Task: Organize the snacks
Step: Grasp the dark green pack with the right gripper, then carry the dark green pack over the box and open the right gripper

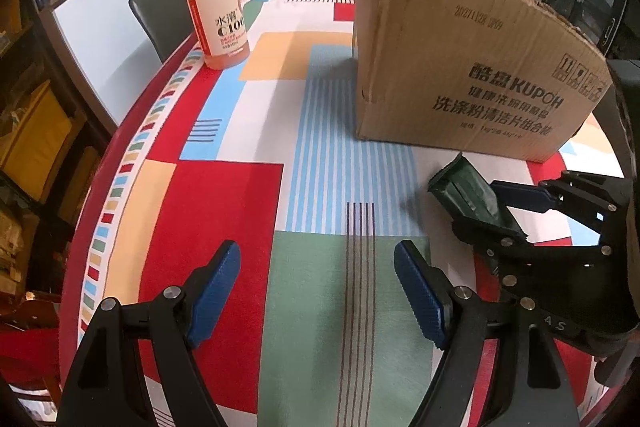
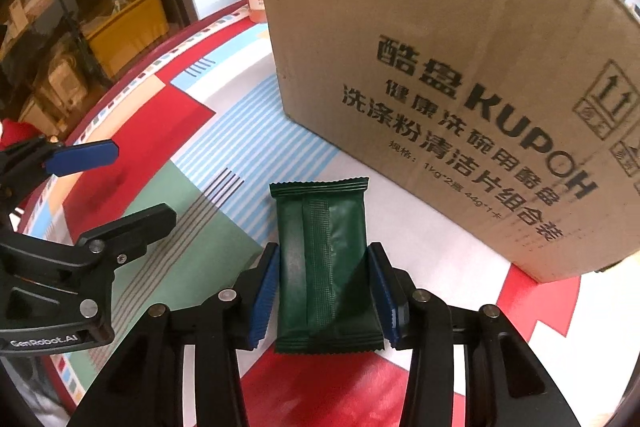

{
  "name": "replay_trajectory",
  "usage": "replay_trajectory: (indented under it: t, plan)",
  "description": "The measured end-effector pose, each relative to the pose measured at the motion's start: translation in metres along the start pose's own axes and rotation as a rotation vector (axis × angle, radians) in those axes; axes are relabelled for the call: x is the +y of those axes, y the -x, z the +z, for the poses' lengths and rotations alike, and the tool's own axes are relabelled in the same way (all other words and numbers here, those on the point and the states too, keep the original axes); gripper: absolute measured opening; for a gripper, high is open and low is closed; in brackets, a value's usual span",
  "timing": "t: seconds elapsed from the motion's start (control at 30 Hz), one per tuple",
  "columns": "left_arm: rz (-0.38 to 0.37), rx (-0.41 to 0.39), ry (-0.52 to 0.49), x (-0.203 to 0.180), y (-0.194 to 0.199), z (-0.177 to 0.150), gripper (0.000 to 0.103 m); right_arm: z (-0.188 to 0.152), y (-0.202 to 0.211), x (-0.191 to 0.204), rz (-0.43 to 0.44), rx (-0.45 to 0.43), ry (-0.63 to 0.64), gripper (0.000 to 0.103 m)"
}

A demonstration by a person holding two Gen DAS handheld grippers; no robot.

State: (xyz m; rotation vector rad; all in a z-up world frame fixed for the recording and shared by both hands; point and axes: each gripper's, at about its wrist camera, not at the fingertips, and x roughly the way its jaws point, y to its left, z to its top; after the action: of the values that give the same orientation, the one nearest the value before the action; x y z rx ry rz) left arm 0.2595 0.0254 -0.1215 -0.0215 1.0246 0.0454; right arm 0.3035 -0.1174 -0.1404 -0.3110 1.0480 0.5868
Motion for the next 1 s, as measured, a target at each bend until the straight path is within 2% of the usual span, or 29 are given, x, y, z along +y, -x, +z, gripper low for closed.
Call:
replay_trajectory:
  t: [0.7,1.0]
  plan:
    - [-0.059,-0.229,-0.101,-0.032,0.083,0.019,0.081,-0.024,0.112,-0.029,-0.065,-0.252,-0.232,0.044]
    - [-0.068,-0.319,-0.137,-0.046,0.107,0.036,0.083,-0.019,0.146,-0.039,-0.12,-0.355,-0.272,0.044]
